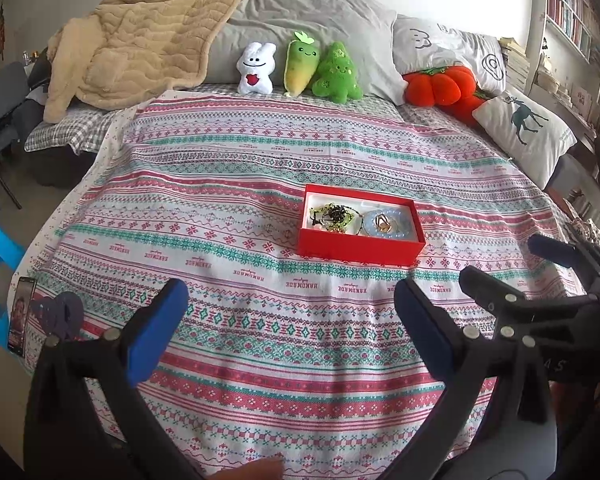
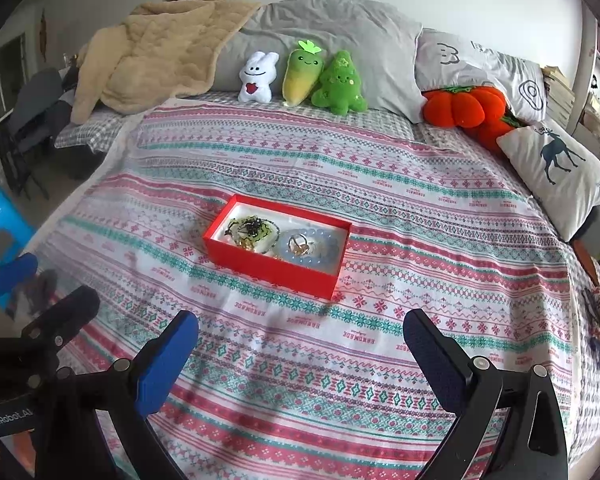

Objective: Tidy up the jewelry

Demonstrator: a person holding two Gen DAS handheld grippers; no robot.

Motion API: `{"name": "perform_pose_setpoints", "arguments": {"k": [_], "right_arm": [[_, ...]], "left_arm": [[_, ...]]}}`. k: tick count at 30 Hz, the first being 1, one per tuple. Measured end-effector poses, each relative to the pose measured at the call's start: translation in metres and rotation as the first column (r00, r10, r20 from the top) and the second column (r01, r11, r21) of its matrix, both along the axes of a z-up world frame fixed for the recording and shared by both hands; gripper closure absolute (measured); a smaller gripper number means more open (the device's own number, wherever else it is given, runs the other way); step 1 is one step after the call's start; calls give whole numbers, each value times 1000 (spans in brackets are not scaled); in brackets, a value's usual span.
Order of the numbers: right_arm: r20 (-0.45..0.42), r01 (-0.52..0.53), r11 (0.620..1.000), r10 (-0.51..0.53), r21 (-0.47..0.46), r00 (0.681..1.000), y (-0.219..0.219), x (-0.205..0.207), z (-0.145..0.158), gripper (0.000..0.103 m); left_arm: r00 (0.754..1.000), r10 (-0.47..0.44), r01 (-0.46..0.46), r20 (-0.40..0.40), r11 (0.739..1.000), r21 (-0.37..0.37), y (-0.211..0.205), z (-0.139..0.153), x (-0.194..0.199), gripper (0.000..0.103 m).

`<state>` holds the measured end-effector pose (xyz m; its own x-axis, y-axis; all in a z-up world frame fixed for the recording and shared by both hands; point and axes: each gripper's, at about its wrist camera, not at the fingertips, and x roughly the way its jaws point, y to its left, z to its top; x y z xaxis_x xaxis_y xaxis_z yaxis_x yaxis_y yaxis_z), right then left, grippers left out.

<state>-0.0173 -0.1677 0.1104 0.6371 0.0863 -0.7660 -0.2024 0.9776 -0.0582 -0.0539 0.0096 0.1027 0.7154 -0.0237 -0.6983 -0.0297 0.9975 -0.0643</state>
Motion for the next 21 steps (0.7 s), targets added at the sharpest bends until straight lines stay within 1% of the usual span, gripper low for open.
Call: {"name": "perform_pose_setpoints", "arguments": {"k": [21], "right_arm": [[-10, 18, 1000, -18, -12, 1000, -6, 1, -2, 0]], "left_arm": [[1000, -17, 17, -4, 1000, 1, -7, -1, 2, 1]]}}
